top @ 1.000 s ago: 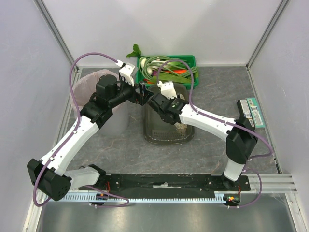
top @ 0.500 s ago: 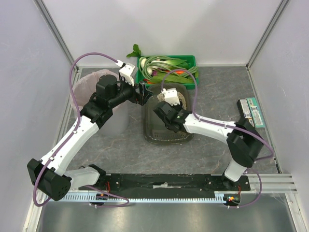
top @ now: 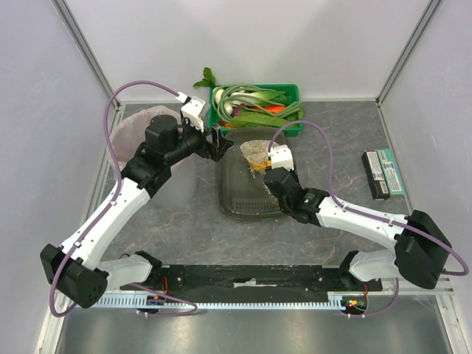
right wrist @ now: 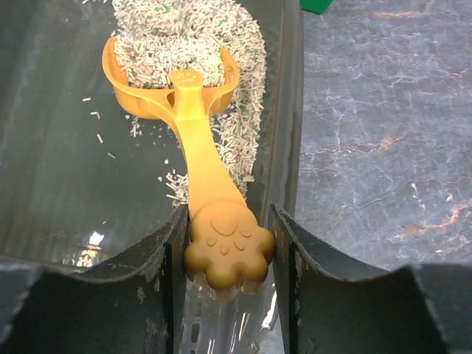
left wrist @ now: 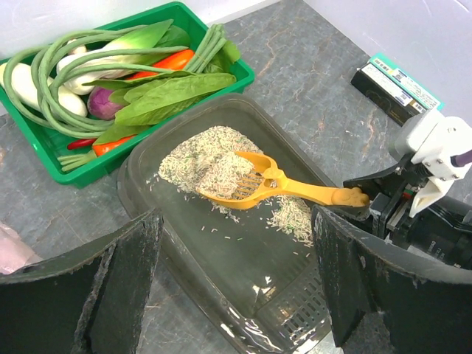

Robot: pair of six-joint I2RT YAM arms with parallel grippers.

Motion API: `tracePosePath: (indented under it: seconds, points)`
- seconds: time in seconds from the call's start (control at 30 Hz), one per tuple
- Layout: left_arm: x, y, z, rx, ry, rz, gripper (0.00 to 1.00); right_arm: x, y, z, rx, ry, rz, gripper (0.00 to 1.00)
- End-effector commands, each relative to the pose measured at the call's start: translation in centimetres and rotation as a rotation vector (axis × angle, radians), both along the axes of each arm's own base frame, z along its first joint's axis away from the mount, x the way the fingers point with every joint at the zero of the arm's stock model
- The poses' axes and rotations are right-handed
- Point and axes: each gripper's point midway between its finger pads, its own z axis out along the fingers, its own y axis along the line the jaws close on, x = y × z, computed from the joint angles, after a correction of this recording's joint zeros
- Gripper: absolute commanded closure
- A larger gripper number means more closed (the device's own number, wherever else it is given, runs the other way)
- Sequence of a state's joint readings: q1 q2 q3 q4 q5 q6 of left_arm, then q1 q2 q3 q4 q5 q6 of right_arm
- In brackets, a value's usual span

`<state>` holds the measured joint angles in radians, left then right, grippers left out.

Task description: Clean the litter box

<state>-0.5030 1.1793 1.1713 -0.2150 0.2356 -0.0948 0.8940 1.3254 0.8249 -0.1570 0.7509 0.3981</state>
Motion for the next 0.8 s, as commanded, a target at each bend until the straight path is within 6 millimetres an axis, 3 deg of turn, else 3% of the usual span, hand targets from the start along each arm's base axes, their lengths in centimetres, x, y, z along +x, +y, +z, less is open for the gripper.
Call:
tracePosePath:
  seconds: [0.0,0.1,0.37,0.6,0.63,0.77]
  points:
    - [0.2,0.7,1.1,0.011,-0.068,0.019,0.13,0.0,1.6,2.2,0.084,-0.087,0.07,1.0]
    - [0.2,0.7,1.2,0.013,-0.075,0.019,0.13,-0.8,2.4,3.4,0.101,-0.156,0.127,1.0]
    - [0.4,0.8,0.7,0.024,-0.074,0.02,0.13,-2.1,2.0,4.9,0.104,-0.332,0.125,1.0]
    - [0.3,0.5,0.7,0.014,-0.069,0.01,0.13,-2.7,0.3,5.2,0.068,-0.392,0.088,1.0]
    - [0.3,0.5,0.6,0.014,-0.065,0.009,0.13,-3.0,-0.1,4.6,0.057,-0.391,0.089,1.0]
    - [0.4,0.3,0.3,0.013,-0.054,0.002,0.13,-3.6,-0.9,5.1,0.112,-0.443,0.09,1.0]
